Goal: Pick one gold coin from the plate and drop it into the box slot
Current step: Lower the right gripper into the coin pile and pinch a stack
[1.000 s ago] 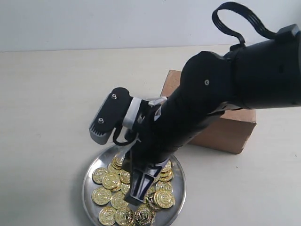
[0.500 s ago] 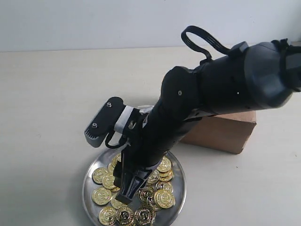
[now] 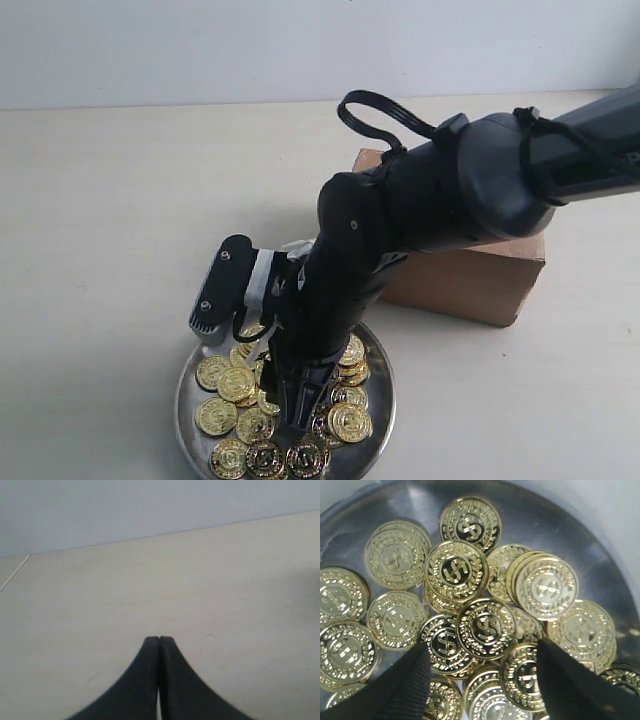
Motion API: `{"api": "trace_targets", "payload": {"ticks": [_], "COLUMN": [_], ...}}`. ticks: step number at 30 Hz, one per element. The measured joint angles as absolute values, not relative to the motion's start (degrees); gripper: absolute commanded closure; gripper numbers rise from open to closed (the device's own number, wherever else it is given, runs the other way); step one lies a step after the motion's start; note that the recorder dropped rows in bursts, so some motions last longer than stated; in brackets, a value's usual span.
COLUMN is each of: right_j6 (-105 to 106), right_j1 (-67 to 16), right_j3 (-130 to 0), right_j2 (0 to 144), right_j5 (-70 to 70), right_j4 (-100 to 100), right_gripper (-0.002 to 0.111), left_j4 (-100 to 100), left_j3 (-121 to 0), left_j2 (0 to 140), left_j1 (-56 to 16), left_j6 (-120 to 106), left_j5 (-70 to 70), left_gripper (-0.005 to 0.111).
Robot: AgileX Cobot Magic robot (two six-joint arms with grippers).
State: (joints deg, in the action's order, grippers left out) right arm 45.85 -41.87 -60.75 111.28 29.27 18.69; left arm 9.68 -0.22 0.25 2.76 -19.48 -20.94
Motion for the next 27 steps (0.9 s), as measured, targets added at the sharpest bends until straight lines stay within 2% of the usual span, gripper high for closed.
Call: {"api": "trace_targets", "payload": {"ticks": [20, 27], "right_j6": [51.4, 53.35], "right_j1": [-41.87, -41.87], "right_j3": [-60.75, -60.75], "right_j2": [113.34, 113.61], "right_j5": [25.99, 25.69], "right_j4": [22.57, 25.13], "right_gripper": [0.049, 0.053], "left_j4": [9.59, 9.59], "left_j3": [-0.22, -0.22], "left_j2": [0.25, 0.25], "left_j1": [2.76, 2.76], "left_j6": [-19.48, -19.48], "left_j5": [-20.94, -20.94], "left_gripper": [0.107, 0.107]}}
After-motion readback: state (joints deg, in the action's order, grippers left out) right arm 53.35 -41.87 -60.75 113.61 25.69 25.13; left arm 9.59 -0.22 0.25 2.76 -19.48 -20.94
